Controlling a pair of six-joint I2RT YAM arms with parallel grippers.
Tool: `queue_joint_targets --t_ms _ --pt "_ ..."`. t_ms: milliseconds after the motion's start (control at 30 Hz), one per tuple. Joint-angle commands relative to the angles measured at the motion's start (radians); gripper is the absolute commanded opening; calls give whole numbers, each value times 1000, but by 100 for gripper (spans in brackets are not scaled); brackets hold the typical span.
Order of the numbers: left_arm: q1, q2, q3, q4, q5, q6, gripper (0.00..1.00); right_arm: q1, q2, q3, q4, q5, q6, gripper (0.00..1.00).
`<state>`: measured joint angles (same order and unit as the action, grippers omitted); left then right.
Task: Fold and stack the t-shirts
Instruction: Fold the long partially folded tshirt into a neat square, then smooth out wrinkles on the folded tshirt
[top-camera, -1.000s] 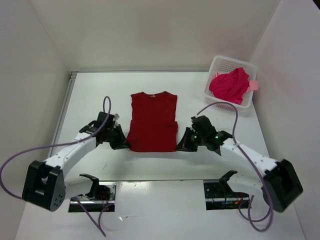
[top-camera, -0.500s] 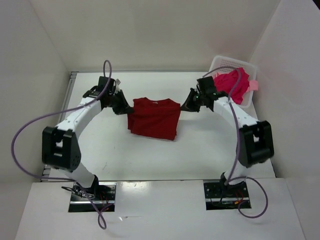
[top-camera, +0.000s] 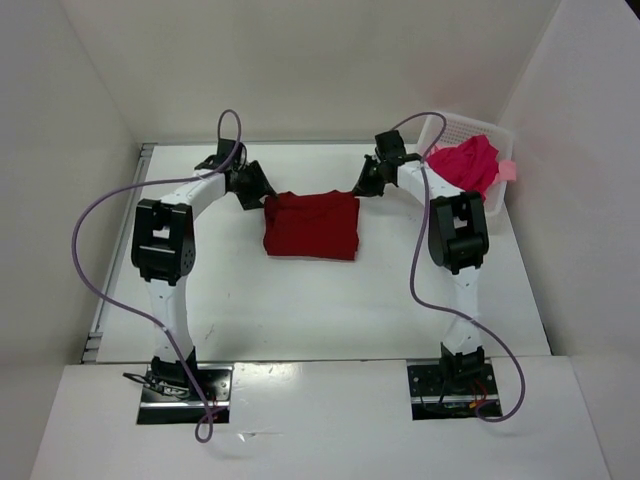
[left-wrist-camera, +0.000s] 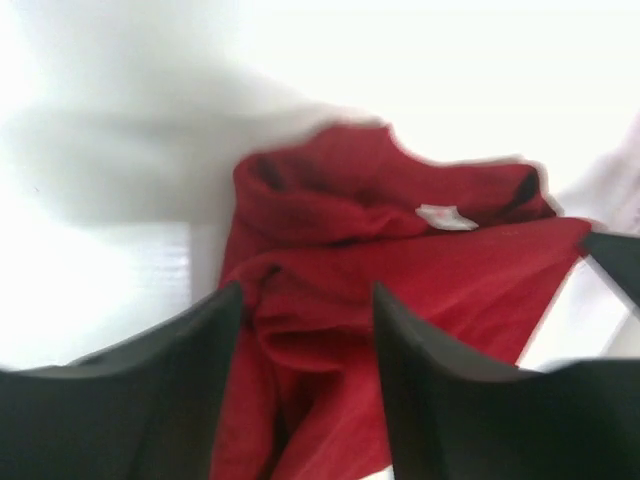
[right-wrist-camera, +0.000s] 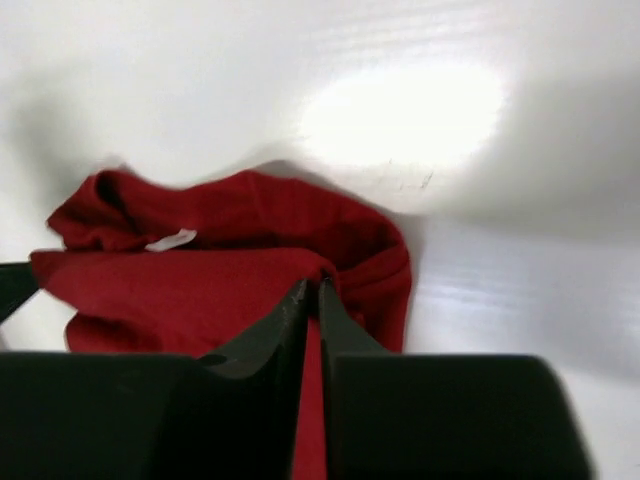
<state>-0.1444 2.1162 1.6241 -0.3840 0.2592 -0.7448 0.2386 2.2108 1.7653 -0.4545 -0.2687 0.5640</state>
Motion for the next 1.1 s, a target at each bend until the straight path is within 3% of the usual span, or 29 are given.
queue_joint_targets --t_ms 0,33,67,133,233,333,367,400,600,833,1067 --pt "26 -15 98 82 0 -47 65 -12 18 115 -16 69 -24 15" --pt "35 -42 99 82 0 -47 68 -12 18 115 -16 69 -24 29" --pt "35 -59 99 95 0 -47 70 -12 0 115 -7 69 -24 35" --pt "26 -123 68 96 0 -47 71 -12 -49 115 -7 69 -24 43" --pt "-33 -183 -16 137 77 -47 56 1 -118 63 -7 69 -35 45" --pt "-173 -183 -108 184 132 -77 47 39 -207 -64 60 37 -7 21" --pt "-205 -170 -136 215 152 -100 46 53 -217 -125 80 -10 3 9" --pt "-205 -142 -180 273 172 -122 44 83 -217 -150 101 -29 14 5" --pt "-147 -68 -239 304 118 -90 42 163 -109 -98 139 -113 37 4" --pt "-115 -179 -470 408 86 -79 44 134 121 40 160 -139 123 4" --pt "-127 -281 -697 519 219 -235 52 123 254 259 34 -69 112 4"
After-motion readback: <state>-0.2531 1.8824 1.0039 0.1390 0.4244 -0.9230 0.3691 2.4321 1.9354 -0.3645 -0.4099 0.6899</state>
